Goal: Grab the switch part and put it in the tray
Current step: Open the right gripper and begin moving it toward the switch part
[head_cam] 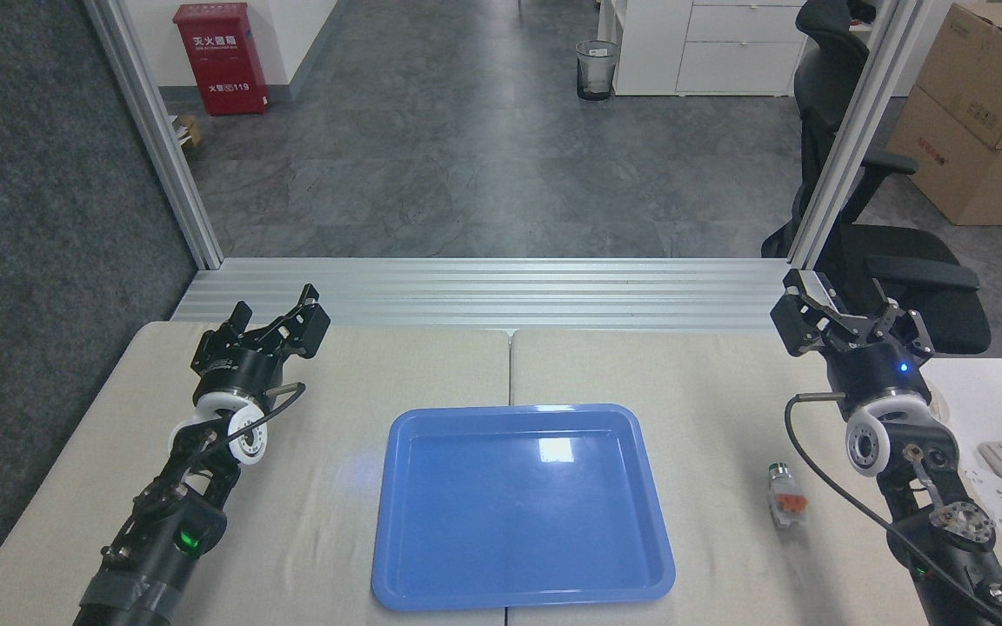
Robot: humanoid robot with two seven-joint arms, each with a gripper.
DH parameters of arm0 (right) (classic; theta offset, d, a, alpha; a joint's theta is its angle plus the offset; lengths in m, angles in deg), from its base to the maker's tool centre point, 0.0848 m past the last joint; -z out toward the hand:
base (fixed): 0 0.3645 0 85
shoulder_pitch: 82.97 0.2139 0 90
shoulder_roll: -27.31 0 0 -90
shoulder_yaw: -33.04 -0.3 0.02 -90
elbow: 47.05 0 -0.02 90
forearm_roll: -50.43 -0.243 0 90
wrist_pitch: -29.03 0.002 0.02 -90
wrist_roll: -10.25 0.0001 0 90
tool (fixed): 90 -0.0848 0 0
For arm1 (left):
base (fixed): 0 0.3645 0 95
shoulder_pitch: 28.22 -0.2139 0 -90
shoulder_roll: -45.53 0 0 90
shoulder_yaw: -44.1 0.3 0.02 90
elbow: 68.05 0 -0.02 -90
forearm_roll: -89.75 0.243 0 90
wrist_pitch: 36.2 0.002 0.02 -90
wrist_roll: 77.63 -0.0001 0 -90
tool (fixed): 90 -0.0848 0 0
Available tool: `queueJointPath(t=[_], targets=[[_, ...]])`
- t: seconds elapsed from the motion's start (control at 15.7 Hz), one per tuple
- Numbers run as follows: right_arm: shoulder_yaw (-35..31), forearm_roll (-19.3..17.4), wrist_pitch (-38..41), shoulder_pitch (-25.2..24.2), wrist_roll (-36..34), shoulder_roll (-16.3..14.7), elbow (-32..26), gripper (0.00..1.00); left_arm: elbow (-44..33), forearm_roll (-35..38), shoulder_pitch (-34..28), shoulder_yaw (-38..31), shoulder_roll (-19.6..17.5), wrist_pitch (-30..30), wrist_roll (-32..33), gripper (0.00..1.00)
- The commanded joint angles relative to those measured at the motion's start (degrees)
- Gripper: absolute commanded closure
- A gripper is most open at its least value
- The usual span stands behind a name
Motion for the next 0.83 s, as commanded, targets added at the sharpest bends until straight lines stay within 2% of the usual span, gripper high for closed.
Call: queueJointPath(t=[0.0, 0.77], targets=[[-0.17, -0.12, -0.56, -0.86, 1.15, 1.37, -0.27, 0.02, 0.00, 0.09, -0.01, 0.00, 0.00, 0.12, 0.00, 0.00], [-0.35, -0.30, -0.39, -1.22, 1.15, -2.32, -0.53, 0.02, 0.00, 0.00, 0.08, 0.00, 0.00, 0.03, 0.00, 0.00]])
